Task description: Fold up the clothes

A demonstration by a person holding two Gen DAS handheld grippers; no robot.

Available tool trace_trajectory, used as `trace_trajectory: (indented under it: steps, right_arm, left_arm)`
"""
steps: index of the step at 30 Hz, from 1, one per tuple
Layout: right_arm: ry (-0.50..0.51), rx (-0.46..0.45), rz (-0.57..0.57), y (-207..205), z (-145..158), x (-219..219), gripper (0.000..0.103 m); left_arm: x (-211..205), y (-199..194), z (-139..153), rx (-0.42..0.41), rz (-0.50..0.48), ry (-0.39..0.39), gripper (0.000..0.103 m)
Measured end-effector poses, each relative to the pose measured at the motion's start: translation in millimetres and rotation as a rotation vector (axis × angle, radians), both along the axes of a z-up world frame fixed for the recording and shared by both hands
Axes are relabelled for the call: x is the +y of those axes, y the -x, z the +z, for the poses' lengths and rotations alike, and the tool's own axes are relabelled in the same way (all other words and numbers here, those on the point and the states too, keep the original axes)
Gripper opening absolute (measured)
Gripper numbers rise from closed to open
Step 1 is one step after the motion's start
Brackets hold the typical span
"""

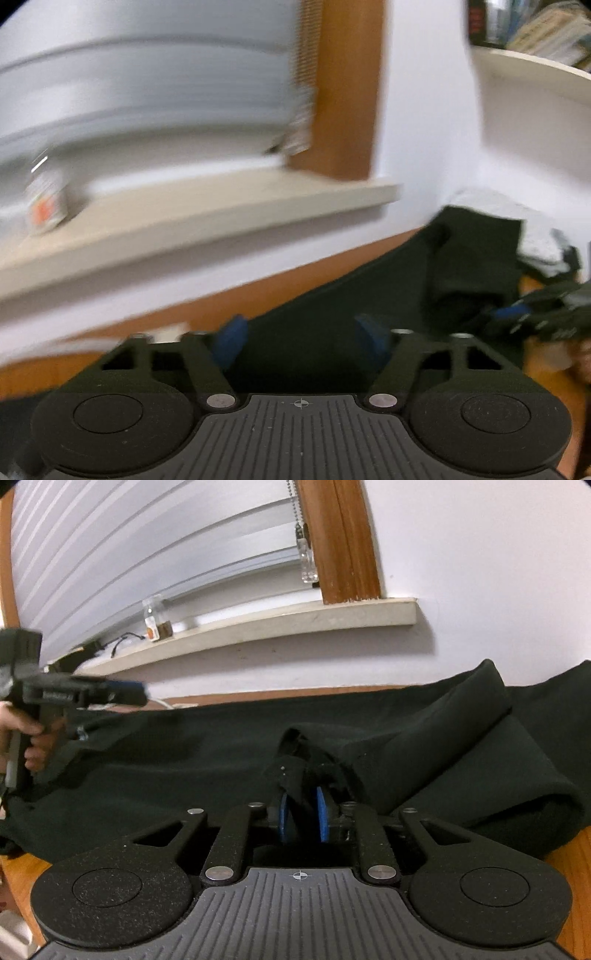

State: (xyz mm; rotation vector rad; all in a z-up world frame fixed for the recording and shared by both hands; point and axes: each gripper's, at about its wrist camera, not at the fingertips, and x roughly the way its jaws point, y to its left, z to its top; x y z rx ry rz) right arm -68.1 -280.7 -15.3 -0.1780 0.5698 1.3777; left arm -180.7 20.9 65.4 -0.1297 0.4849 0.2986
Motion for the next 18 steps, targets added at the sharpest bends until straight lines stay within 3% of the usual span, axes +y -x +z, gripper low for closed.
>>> trace_trajectory:
  steps: [3,7,11,15,18]
  right_arm:
    - [0.003,0.01,-0.001,0,-2,-1,0.019]
    - [0.01,0.024,-0.007,0,-7,-3,0.019]
    - [-0.002,0.047,-0.014,-2,-10,-6,0.019]
    - [-0.012,0.07,-0.018,-4,-10,-8,0.019]
    - [-0.015,0.074,-0.019,-3,-9,-7,0.019]
  left_arm:
    - [-29,-42,13,0.007,-0.126,-0.008,0.045]
    - [-59,-100,13,0.067,-0.234,0.015,0.045]
    - [-82,-146,-1,0.132,-0.282,0.012,0.066]
    - [-93,-171,-16,0.167,-0.303,0.051,0.078]
    - [-91,-180,-21,0.185,-0.296,0.093,0.079]
